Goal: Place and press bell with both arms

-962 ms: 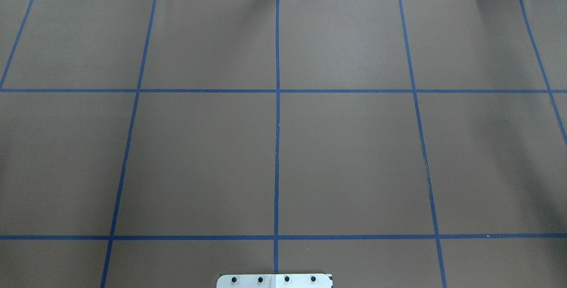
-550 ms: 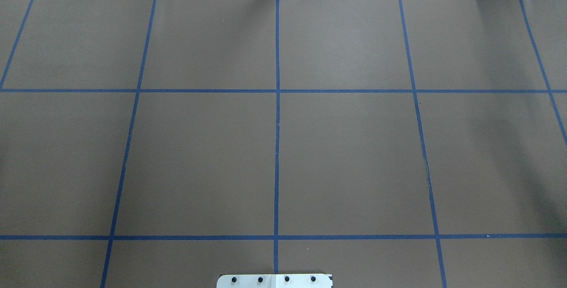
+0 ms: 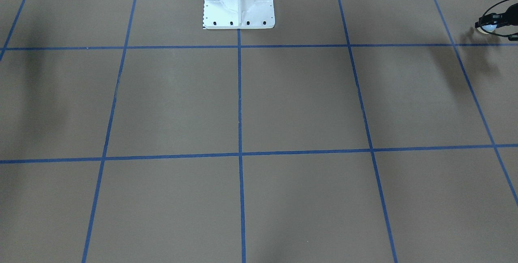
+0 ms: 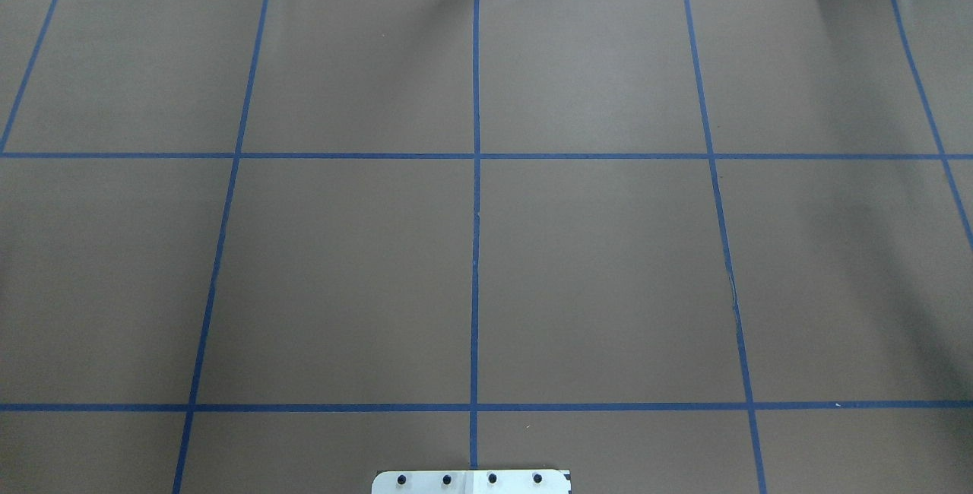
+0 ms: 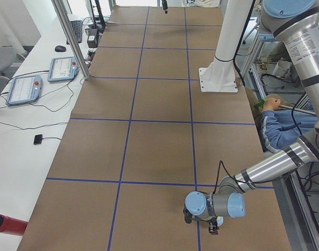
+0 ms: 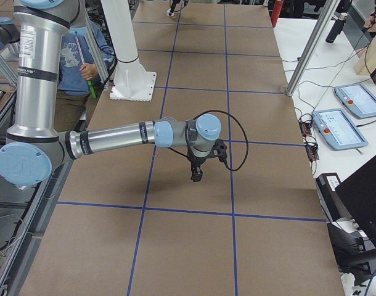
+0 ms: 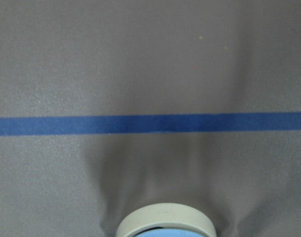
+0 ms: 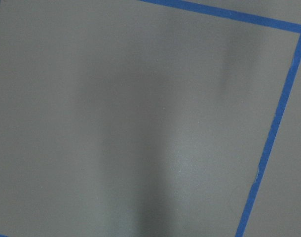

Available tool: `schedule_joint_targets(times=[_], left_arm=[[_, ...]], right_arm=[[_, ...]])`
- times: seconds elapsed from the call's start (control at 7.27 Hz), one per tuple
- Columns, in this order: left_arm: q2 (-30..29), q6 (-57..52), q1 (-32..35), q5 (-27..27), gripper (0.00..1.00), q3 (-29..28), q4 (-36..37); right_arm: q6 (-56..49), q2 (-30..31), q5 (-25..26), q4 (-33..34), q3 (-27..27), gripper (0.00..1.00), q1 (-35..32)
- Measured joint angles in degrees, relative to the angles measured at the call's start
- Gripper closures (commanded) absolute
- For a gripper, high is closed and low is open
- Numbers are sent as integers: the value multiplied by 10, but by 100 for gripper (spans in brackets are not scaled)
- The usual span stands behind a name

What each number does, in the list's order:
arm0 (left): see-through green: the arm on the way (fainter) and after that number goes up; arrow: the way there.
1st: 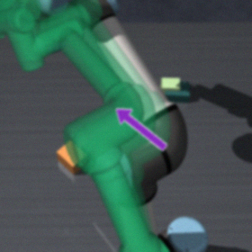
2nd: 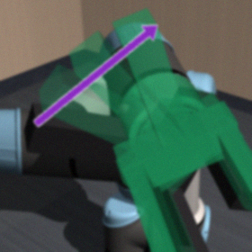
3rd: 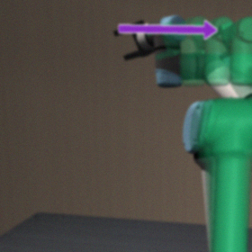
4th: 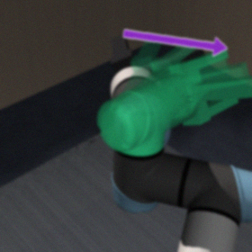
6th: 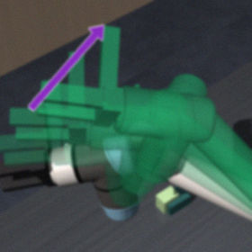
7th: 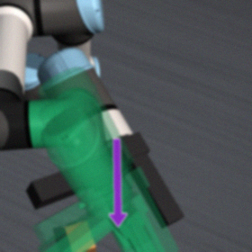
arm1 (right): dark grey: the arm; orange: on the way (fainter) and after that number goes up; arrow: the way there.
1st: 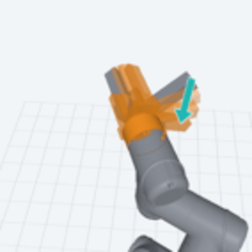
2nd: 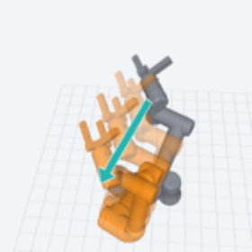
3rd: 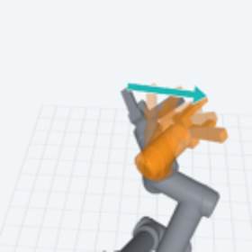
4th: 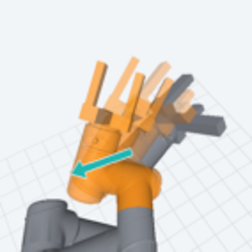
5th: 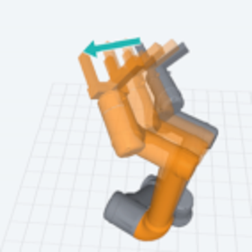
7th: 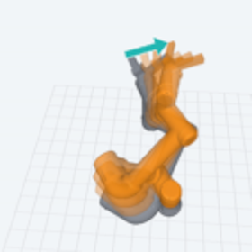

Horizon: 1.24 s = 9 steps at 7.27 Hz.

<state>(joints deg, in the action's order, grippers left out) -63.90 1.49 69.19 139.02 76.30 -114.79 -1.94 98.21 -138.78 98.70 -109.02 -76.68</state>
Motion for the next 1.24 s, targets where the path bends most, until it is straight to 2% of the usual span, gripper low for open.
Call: schedule_joint_targets(times=[0.14,0.28,0.55,0.83,0.96,1.1,1.24], left_arm=[[0,0,0,0,87,0,0],[0,0,-1,0,100,0,0],[1,10,-2,10,100,3,-27],[3,67,-2,34,100,53,-51],[4,91,-2,39,100,104,-31],[-4,105,-2,41,100,166,28],[-25,112,-3,41,100,236,117]], right_arm=[[0,0,0,0,0,0,0],[0,0,-1,0,0,0,0],[0,-2,-1,0,0,0,1],[0,-8,-1,1,0,0,2],[0,-10,-1,1,0,0,2],[0,-14,0,1,0,0,2],[1,-18,1,2,1,0,2]])
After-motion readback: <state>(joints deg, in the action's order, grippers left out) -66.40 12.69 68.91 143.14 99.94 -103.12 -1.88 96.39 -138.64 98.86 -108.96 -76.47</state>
